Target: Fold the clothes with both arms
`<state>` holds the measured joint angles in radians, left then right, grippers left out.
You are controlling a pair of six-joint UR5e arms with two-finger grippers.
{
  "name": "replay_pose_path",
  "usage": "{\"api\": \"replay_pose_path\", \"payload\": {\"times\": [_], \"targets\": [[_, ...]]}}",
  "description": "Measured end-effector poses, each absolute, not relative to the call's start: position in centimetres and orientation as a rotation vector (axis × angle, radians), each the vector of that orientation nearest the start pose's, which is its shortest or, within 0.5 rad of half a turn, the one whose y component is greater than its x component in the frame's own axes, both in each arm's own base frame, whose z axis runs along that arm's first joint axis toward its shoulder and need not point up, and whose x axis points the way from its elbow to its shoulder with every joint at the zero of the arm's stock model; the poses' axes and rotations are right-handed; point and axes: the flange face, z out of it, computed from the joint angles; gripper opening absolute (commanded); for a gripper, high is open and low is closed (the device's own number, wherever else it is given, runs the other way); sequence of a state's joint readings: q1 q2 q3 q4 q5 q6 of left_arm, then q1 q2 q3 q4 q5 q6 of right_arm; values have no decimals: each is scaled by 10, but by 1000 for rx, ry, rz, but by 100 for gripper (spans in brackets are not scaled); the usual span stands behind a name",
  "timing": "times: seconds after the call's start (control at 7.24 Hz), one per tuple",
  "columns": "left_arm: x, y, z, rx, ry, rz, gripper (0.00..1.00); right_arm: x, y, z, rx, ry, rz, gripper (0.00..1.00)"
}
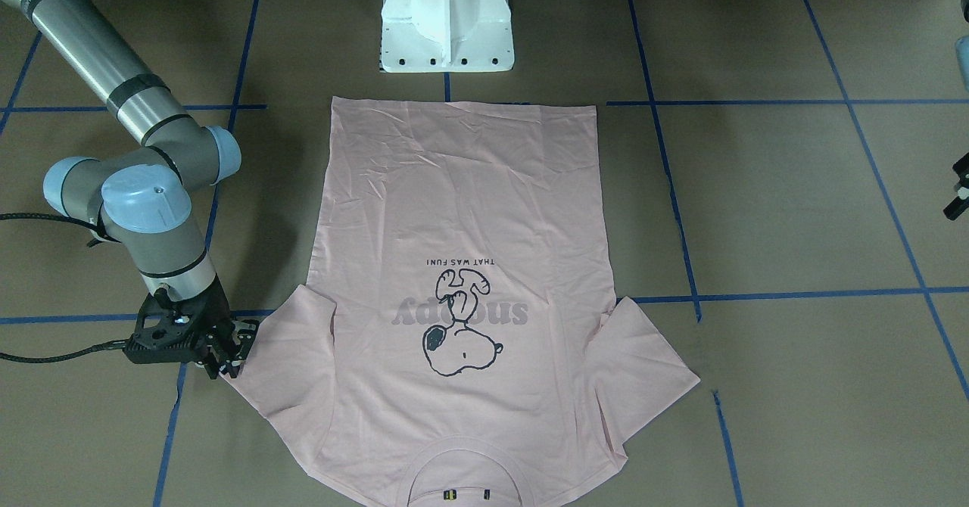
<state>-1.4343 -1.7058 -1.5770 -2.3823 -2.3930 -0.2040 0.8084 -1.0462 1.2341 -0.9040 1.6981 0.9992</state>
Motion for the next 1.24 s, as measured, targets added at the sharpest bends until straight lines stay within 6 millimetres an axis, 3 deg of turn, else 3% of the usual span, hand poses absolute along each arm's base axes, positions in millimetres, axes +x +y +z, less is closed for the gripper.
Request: {"api": "replay_pose_path", "payload": {"times": [0.28, 0.41, 0.55, 0.83, 0.97, 1.24], "targets": [[16, -561, 486, 754, 897, 332, 100, -424, -619, 437, 451, -747, 185, 0], [16, -561, 486, 754, 897, 332, 100, -428, -624, 417, 446, -753, 208, 0], [16, -561, 486, 755, 897, 332, 100, -437, -631, 383, 434, -742, 243, 0], [16, -562, 486, 754, 897, 331, 100, -478, -630, 305, 421, -718, 324, 0], [16, -562, 486, 754, 897, 331, 100, -499, -624, 281, 429, -715, 348, 0], [16, -561, 487, 752, 897, 330, 100, -530, -619, 262, 442, -699, 350, 0]]}}
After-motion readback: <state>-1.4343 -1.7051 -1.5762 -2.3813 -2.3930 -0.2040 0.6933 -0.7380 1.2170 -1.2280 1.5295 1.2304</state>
